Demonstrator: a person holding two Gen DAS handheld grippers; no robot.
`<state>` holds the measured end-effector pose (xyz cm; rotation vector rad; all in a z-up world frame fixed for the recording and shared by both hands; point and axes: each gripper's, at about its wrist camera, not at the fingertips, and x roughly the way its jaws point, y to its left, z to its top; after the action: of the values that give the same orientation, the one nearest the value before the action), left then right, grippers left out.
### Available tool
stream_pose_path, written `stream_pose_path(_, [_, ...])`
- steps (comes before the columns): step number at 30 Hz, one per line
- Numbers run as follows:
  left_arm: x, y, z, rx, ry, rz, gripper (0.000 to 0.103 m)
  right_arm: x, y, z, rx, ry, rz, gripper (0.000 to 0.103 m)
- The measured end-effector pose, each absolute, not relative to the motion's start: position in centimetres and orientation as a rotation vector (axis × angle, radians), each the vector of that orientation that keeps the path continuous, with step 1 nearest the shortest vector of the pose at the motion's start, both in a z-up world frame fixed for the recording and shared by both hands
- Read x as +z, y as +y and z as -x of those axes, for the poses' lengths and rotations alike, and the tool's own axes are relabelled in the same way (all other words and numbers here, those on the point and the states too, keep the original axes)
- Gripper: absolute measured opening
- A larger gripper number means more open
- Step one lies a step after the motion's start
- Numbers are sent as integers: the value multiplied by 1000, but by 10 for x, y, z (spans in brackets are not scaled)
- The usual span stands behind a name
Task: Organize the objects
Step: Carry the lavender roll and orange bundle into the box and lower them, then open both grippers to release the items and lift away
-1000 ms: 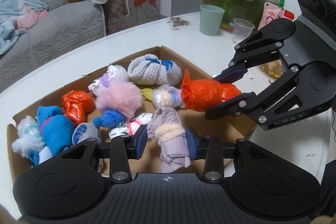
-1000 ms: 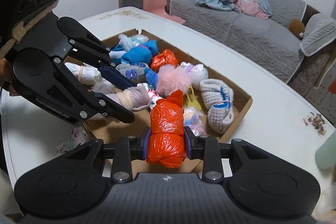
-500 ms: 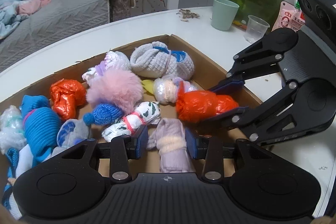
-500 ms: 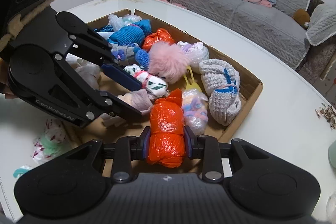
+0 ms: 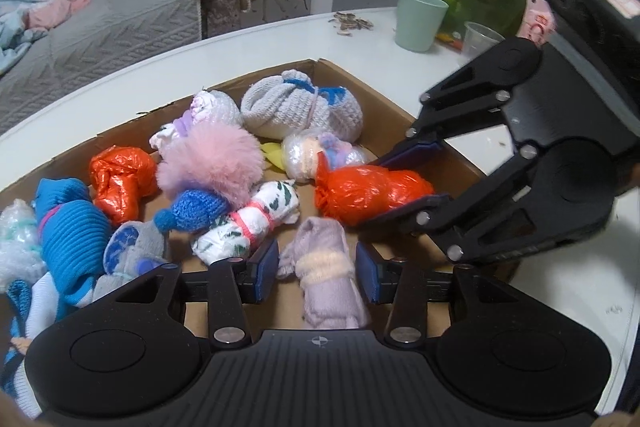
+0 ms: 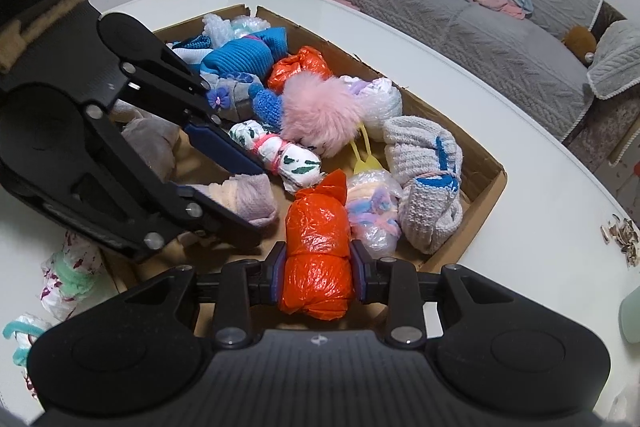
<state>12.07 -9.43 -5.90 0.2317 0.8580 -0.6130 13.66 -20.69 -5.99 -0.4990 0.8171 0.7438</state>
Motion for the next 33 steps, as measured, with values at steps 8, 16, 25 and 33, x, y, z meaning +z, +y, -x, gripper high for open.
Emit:
stream_pose_path(8, [-61,-87,-110,-571,888,-309,53,-60,-206,-138,736,807,508,33])
stream_pose_path(16, [-64,-95,-117,-548,869,-300,47,-55,-208,-136,728,796,516,38])
stream_pose_path(25, [-63,-93,-128,-521,869,-272,33,-48,-211,-137,718,785,511,42])
stream_pose_path(33, [-63,-95,-137,-529,854,-267,40,-47,-206,-136,713,787,513,43])
